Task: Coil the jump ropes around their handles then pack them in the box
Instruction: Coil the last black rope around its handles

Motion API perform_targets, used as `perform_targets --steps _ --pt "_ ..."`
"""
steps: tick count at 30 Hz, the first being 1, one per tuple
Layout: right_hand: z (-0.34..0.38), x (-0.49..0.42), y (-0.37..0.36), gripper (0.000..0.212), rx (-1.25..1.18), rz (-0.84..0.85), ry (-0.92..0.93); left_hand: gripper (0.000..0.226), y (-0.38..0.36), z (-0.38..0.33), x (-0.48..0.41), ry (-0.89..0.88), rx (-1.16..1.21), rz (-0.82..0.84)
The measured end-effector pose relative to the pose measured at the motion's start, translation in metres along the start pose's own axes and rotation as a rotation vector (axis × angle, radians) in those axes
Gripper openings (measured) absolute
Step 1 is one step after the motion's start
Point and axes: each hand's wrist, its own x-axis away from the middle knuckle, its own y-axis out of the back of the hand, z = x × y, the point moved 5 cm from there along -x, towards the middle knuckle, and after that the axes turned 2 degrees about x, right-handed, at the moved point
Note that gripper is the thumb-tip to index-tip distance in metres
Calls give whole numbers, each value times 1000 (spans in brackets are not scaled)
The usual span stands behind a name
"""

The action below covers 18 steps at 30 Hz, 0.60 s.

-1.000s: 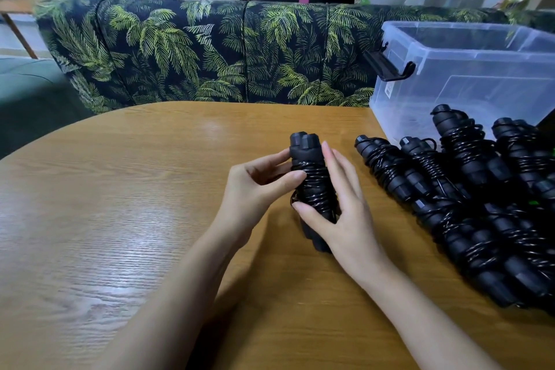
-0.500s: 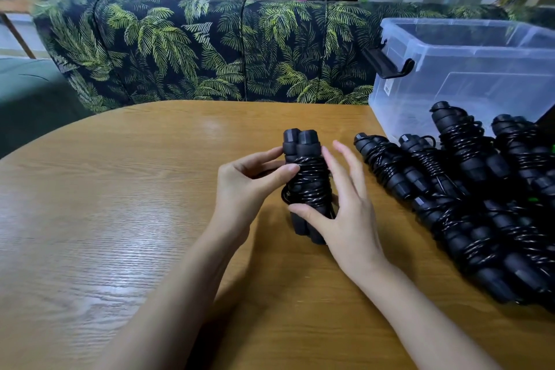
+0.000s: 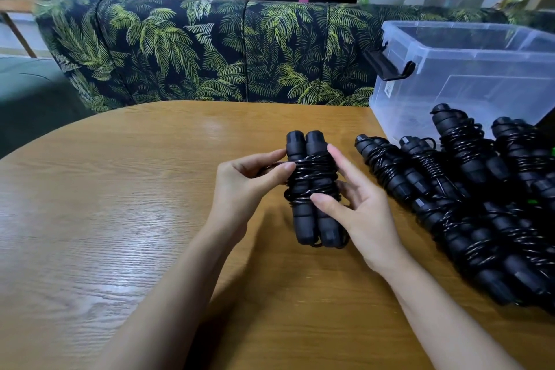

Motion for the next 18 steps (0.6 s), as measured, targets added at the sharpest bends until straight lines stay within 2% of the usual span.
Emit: perform_targets --steps 4,8,10,14,18 --pt "-1 -2 4 74 -138 16 -60 34 1 -1 0 -51 -48 18" --pt "-6 -2 9 71 -195 22 -104 28 3 -1 -2 -222 -348 60" --pt "-7 -3 9 71 -201 17 -103 28 1 0 -1 -298 -414 50" --pt "-7 -4 5 73 -192 19 -83 27 -1 -1 -1 -322 -396 21" --pt "-5 -4 2 73 -171 37 -72 47 5 3 -3 -273 -333 -14"
